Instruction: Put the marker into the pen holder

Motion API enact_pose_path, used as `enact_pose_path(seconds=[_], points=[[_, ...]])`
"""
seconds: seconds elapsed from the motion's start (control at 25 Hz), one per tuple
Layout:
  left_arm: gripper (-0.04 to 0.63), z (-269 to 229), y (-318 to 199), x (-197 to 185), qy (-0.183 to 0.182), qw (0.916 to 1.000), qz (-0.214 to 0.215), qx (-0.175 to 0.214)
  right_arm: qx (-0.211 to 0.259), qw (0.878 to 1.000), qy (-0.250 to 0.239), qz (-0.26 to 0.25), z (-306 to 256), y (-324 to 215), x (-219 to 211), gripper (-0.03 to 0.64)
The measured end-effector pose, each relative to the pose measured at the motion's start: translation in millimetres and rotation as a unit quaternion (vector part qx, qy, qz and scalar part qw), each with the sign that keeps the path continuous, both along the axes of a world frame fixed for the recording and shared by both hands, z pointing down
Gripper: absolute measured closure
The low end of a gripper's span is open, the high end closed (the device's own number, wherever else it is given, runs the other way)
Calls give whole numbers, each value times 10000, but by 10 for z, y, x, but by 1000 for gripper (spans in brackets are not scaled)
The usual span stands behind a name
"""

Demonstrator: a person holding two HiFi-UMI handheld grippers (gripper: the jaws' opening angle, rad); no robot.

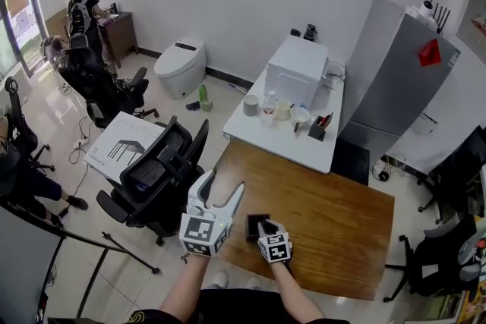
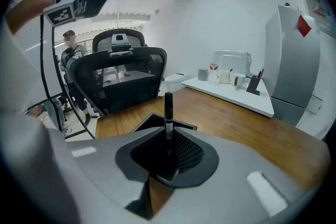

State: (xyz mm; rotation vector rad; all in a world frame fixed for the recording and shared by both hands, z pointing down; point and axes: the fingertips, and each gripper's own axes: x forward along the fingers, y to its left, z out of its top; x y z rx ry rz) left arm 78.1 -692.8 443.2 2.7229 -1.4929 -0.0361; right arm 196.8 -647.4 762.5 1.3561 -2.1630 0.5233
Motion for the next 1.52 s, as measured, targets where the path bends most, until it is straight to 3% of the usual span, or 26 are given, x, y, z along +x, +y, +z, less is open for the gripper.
enact_pose_path(seconds=[0.32, 0.6, 0.76, 0.92, 1.2, 1.36, 1.52], points=[[288, -36, 60, -76, 112, 9999, -57, 47, -576, 9976, 375, -122, 46, -23, -107, 567], [288, -25, 96, -170, 155, 9998, -94, 6, -455, 9989, 28, 85, -79, -26, -96, 417], [288, -28, 114, -200, 185, 9998, -54, 0, 125, 9982, -516, 266, -546, -106, -51, 410], [288, -16, 125, -220, 201, 9998, 19, 1, 1088, 9892, -899, 398, -1302, -211, -12, 410], [288, -98, 226, -235, 148, 9995, 221, 141, 3069, 9419, -1276, 486, -2859, -124, -102, 410], [288, -155, 308, -315, 84, 9991, 344, 237, 3531, 9197, -1550, 734, -3292, 10, -176, 403], [288, -130, 415, -429, 96, 9989, 401, 204, 3692, 9113, -1546, 960, -3436, 184, -263, 331]])
